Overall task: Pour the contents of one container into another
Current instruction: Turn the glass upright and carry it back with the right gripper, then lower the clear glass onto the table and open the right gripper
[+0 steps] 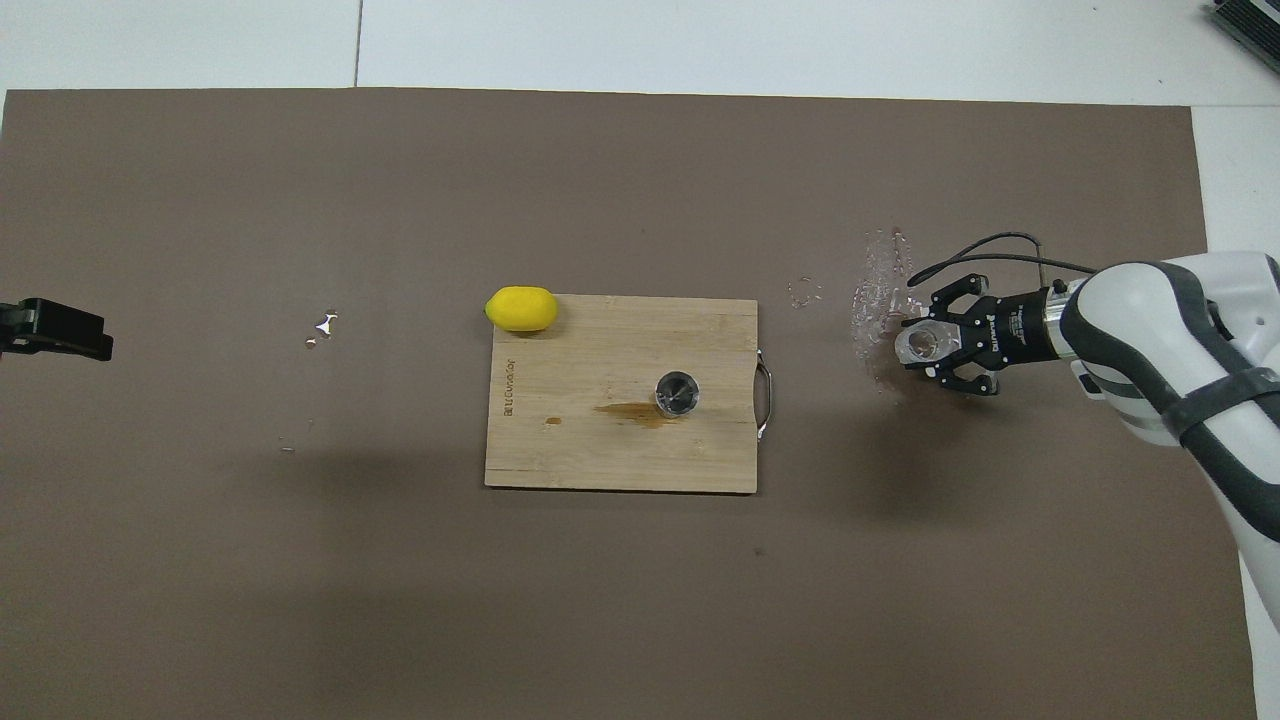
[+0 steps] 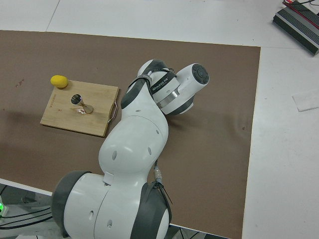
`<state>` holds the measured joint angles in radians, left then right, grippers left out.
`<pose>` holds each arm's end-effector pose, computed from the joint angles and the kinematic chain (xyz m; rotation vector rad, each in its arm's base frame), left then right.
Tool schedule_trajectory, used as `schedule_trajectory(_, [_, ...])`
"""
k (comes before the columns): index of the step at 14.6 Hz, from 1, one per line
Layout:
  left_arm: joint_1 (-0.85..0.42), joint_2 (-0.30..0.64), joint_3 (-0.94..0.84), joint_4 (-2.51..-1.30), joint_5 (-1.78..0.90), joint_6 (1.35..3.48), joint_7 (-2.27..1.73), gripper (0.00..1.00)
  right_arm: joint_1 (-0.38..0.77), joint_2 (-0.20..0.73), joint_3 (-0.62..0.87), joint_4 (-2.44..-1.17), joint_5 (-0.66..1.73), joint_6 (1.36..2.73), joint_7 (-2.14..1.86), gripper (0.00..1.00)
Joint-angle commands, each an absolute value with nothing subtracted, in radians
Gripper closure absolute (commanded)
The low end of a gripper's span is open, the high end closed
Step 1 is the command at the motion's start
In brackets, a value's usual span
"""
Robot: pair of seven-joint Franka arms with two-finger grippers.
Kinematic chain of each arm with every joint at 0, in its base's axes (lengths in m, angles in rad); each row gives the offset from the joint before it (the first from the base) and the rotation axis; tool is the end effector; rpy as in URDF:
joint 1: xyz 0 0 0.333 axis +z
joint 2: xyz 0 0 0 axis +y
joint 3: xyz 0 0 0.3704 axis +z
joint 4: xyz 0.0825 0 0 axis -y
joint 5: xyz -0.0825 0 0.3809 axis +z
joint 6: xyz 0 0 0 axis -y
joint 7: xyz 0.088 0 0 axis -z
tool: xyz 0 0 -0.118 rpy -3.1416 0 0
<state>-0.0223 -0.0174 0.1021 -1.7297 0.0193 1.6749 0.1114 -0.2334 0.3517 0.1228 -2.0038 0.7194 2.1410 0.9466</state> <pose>0.5464 0.0463 0.6115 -3.1268 0.0532 0.0610 0.6027 -0.0365 0.3195 -1.8900 1.8108 0.5876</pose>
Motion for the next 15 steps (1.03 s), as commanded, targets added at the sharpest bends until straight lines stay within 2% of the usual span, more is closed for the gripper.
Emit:
schedule_trajectory(1, [-0.034,-0.044,0.109,-1.758,0.028,1.681,0.095,0.0,-0.265,0.328,0.133,-2.036,0.749,2.14,0.919,0.0])
schedule_trajectory(7, [-0.034,-0.044,0.109,-1.758,0.028,1.681,0.095,0.0,-0.256,0.177,0.133,-2.065,0.709,2.129,0.928,0.0])
schedule_trajectory(10, [-0.034,-0.044,0.109,-1.758,0.028,1.681,0.095,0.0,-0.227,0.115,0.137,-2.065,0.533,2.065,0.824,0.0])
schedule_trajectory(15, [-0.034,-0.044,0.109,-1.758,0.026,1.683,0.095,0.0,-0.092,0.011,0.14,-2.054,0.146,1.964,0.49,0.0])
